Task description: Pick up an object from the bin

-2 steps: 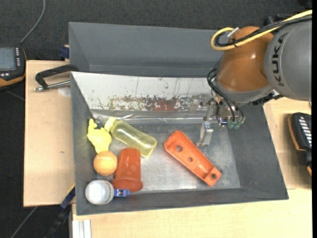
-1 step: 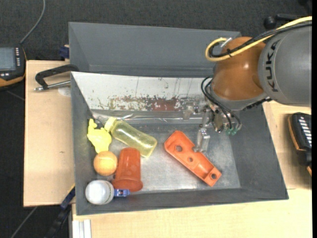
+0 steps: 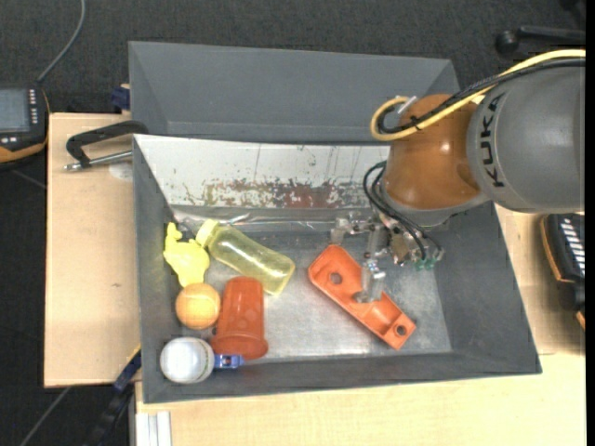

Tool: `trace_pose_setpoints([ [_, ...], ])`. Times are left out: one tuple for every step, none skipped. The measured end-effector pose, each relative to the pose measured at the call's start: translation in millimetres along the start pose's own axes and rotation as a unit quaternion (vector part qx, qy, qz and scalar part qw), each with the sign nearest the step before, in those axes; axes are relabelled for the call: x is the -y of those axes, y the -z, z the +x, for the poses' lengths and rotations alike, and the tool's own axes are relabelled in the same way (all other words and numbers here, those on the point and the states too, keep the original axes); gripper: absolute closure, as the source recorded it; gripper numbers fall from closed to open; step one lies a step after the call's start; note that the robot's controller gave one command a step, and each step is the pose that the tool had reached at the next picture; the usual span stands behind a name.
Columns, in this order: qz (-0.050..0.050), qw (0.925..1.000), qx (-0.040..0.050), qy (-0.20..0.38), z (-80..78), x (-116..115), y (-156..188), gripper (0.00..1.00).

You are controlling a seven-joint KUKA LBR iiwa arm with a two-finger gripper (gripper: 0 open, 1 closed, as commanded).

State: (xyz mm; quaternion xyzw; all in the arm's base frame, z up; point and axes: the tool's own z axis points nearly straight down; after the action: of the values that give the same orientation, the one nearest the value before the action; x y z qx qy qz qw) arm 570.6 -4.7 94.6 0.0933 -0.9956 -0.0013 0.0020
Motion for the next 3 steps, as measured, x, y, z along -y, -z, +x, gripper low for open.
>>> trace_pose_setpoints([
  [0.001,0.9938,0.0075,-0.111,-19.4,-12.4,-19.8,1.0],
  [0.001,0.9938,0.0075,-0.111,-19.4,-12.4,-19.8,1.0],
  [0.001,0.9942,0.0098,-0.107,-22.0,-7.6,-10.0,1.0],
])
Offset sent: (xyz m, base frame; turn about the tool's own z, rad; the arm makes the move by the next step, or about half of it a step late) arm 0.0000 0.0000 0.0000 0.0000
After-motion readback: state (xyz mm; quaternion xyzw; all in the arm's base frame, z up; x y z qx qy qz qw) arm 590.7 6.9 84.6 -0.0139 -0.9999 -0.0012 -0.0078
